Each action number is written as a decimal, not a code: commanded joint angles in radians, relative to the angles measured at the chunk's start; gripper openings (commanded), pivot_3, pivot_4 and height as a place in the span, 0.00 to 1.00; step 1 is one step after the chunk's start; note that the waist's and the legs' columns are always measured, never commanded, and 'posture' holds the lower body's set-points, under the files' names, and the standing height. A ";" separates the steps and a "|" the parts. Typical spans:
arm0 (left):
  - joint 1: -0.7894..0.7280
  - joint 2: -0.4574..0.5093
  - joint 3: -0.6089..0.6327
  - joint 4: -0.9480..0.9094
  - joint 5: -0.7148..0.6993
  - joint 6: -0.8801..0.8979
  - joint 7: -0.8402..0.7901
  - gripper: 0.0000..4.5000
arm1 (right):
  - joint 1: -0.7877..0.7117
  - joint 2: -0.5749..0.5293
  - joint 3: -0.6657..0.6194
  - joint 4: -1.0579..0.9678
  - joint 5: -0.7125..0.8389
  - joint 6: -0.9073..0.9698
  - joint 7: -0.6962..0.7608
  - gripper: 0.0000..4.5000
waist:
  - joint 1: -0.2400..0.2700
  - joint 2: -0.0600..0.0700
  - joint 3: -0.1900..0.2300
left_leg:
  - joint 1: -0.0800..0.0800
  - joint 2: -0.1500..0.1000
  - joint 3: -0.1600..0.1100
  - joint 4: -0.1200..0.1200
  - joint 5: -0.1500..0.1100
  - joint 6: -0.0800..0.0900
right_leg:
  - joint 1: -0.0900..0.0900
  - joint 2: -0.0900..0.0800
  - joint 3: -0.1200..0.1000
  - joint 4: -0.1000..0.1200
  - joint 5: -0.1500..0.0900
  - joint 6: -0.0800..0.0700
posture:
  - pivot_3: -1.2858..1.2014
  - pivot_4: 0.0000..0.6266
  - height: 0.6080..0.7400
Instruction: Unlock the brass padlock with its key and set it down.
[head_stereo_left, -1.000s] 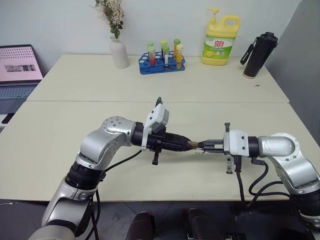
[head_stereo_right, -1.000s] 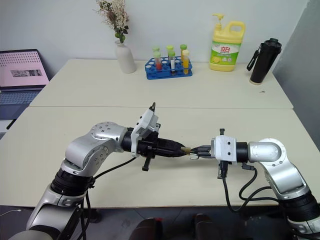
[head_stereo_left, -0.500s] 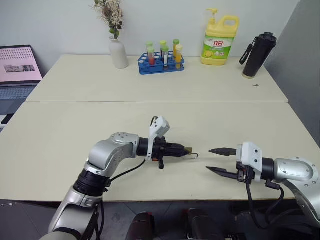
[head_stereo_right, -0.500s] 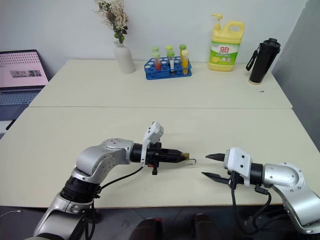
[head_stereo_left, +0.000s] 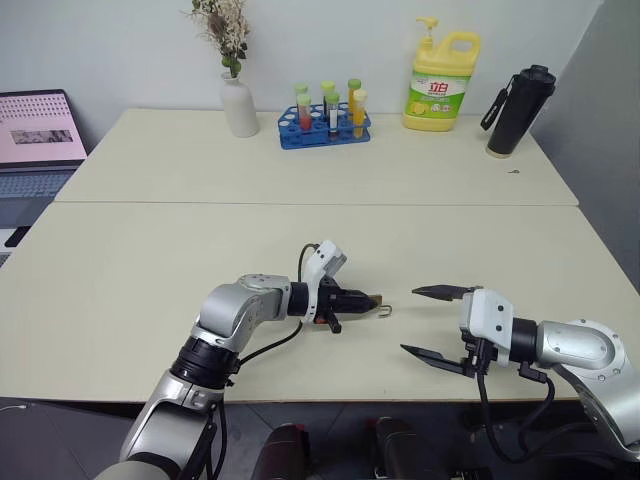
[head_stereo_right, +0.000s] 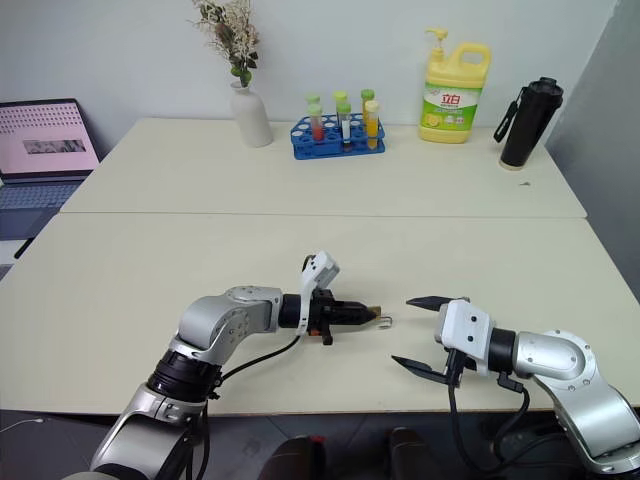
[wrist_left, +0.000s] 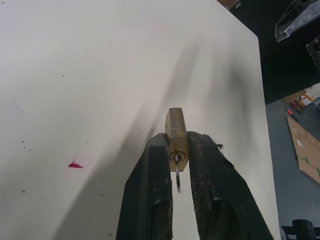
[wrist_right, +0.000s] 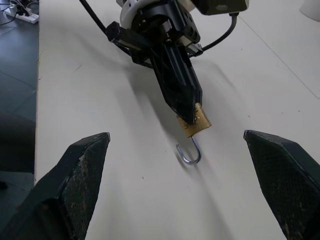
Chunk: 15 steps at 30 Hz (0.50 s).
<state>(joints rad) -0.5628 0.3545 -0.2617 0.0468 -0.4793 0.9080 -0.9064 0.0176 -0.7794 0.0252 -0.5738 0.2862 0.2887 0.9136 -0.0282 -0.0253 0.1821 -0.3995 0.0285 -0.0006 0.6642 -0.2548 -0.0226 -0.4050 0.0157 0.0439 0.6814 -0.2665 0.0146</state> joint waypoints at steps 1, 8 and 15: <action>-0.025 -0.017 -0.010 0.012 0.015 -0.031 -0.005 0.11 | -0.006 -0.001 -0.006 -0.001 -0.005 -0.025 0.000 1.00 | 0.000 0.000 0.000 | 0.000 0.000 0.000 0.000 0.000 0.000 | 0.000 0.000 0.000 0.000 0.000 0.000 | 0.52 0.24 1.00; -0.063 -0.053 0.007 0.090 0.105 -0.214 0.025 0.62 | 0.003 -0.007 -0.012 0.007 -0.009 -0.033 0.006 1.00 | 0.001 0.000 0.000 | 0.000 -0.001 0.000 0.000 0.000 0.000 | 0.000 0.000 0.000 0.000 0.000 0.000 | 0.52 0.24 1.00; -0.039 0.062 0.051 -0.070 0.156 -0.473 -0.059 0.92 | -0.008 -0.019 -0.029 0.024 0.007 -0.023 0.016 1.00 | -0.003 0.000 0.000 | 0.000 0.000 0.001 0.000 0.000 0.000 | 0.000 0.000 0.001 0.000 0.000 0.000 | 0.52 0.24 1.00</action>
<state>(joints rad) -0.6033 0.3954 -0.2552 0.0589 -0.3275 0.4974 -0.9382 0.0198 -0.7880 0.0216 -0.5410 0.2768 0.2719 0.9216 -0.0315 -0.0253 0.1821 -0.3990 0.0292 0.0002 0.6630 -0.2548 -0.0227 -0.4054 0.0159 0.0448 0.6813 -0.2664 0.0144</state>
